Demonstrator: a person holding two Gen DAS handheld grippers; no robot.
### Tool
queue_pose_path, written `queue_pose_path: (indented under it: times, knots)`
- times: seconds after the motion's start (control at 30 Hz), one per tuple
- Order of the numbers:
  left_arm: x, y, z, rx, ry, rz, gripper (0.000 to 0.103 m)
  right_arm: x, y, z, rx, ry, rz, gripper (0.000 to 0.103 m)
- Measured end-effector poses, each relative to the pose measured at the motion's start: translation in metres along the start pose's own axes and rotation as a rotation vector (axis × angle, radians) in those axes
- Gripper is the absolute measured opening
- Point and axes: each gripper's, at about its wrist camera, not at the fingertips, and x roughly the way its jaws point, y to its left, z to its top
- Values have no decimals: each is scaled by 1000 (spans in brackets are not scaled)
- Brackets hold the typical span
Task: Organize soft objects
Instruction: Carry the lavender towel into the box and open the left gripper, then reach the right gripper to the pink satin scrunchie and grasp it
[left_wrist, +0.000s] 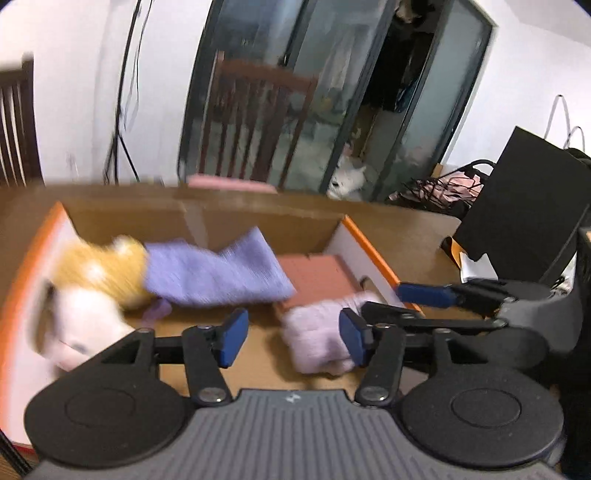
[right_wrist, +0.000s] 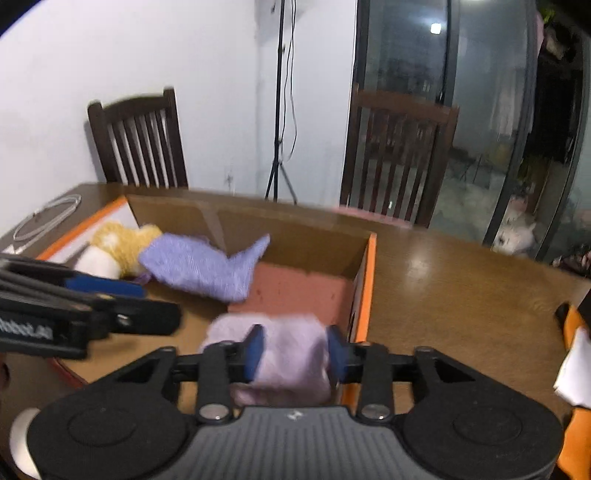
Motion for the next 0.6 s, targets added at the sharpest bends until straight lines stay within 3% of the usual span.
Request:
queue_pose_path:
  times: [0.17,0.33,0.43,0.6]
  knots:
    - [-64,0,1,75,-79,26,69,-59,-4,15,27,-99,16,53]
    - [-135,-1,-24,131,-143,55,82,-123,3,12,35,-178,32,59]
    - [-177,-4,-55,180,-219,81,91,-161,17,-6,23,-224,61,68]
    - [-215,0,-119,150,-281,219,92,-208,51,-63,9,-280,104,69]
